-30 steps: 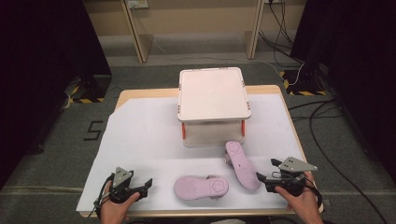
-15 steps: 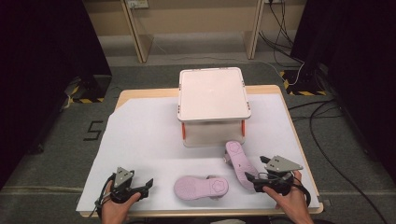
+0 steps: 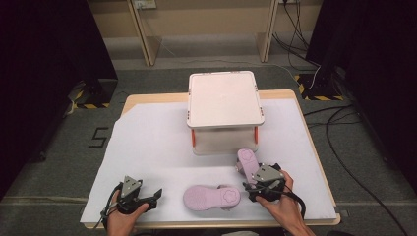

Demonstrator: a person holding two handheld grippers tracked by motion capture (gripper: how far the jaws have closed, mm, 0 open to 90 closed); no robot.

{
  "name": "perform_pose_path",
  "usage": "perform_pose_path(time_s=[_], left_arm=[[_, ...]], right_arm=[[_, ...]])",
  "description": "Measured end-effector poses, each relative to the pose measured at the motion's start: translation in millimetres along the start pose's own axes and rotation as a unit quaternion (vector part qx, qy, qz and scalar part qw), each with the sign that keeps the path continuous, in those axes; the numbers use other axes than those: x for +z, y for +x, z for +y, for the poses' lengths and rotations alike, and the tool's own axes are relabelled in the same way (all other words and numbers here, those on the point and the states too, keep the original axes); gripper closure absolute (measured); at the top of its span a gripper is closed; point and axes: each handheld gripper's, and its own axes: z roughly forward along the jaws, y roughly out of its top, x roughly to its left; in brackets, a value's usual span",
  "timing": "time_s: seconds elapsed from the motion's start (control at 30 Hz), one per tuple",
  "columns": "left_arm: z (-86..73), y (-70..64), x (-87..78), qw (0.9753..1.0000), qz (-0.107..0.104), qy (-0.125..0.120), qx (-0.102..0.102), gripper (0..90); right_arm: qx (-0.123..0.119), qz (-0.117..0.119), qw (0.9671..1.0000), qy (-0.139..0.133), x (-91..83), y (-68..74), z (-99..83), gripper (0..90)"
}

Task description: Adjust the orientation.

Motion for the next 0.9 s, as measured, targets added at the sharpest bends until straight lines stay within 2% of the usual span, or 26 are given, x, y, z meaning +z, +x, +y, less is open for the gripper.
perform_pose_path(time_s=[0.07, 0.1, 0.17, 0.23, 0.4, 0.43, 0.5, 0.6, 0.67, 0.73, 0.77, 0.8, 0.83, 0.9], left_arm=[[0.1, 0.1, -0.7, 1.0, 0.001, 0.0, 0.001, 15.8], [0.4, 0.3, -1.2, 1.0, 0.001, -0.002, 0.0, 15.9], [0.5, 0.3, -1.4, 1.0, 0.001, -0.002, 0.0, 16.0], [0.4, -0.4, -1.4, 1.0, 0.0, -0.002, 0.002, 16.1], [0.5, -0.8, -1.3, 1.0, 0.001, 0.0, 0.005, 16.3], [0.6, -0.9, -1.4, 1.0, 0.0, -0.003, 0.003, 16.5], [0.6, -0.6, -1.6, 1.0, -0.001, -0.002, 0.004, 16.5], [0.4, -0.2, -1.5, 1.0, 0.0, -0.003, 0.003, 16.5], [0.4, -0.6, -1.1, 1.0, -0.001, -0.001, 0.005, 16.5], [0.5, -0.9, -1.1, 1.0, 0.0, 0.0, 0.005, 16.5], [0.7, -1.2, -0.7, 1.0, -0.002, -0.002, 0.005, 16.5], [0.7, -1.2, -0.7, 1.0, -0.002, -0.002, 0.005, 16.5], [0.7, -1.3, -0.7, 1.0, -0.003, -0.002, 0.005, 16.5], [0.6, -1.2, -0.7, 1.0, -0.002, -0.001, 0.005, 16.5]], right_arm=[[0.0, -0.002, 1.0, 0.001, 0.2, -0.6, -0.2, 17.3], [0.014, 0.0, 0.9999, 0.0, -3.1, -2.8, -1.5, 19.7], [0.012, -0.001, 0.9999, -0.002, -5.1, -4.5, -1.8, 20.7], [0.02, -0.007, 0.9997, -0.011, -11.6, -11.6, -2.8, 22.6], [0.04, 0.007, 0.999, -0.02, -18.0, -19.5, -5.9, 30.8], [0.048, 0.014, 0.9984, -0.025, -22.0, -24.7, -7.5, 36.7], [0.055, 0.015, 0.998, -0.027, -24.4, -27.2, -8.6, 36.9], [0.075, 0.006, 0.9965, -0.037, -31.1, -37.0, -13.4, 40.0], [0.09, 0.004, 0.9955, -0.032, -36.2, -47.1, -19.0, 43.0], [0.089, 0.001, 0.9957, -0.025, -36.0, -49.9, -21.5, 40.2], [0.094, -0.014, 0.9953, -0.016, -34.5, -55.1, -27.8, 38.1], [0.094, -0.014, 0.9953, -0.016, -34.5, -55.1, -27.8, 38.1], [0.125, 0.006, 0.9919, -0.021, -35.6, -62.1, -31.1, 38.7], [0.138, 0.012, 0.9901, -0.022, -36.6, -65.8, -32.9, 38.8]])
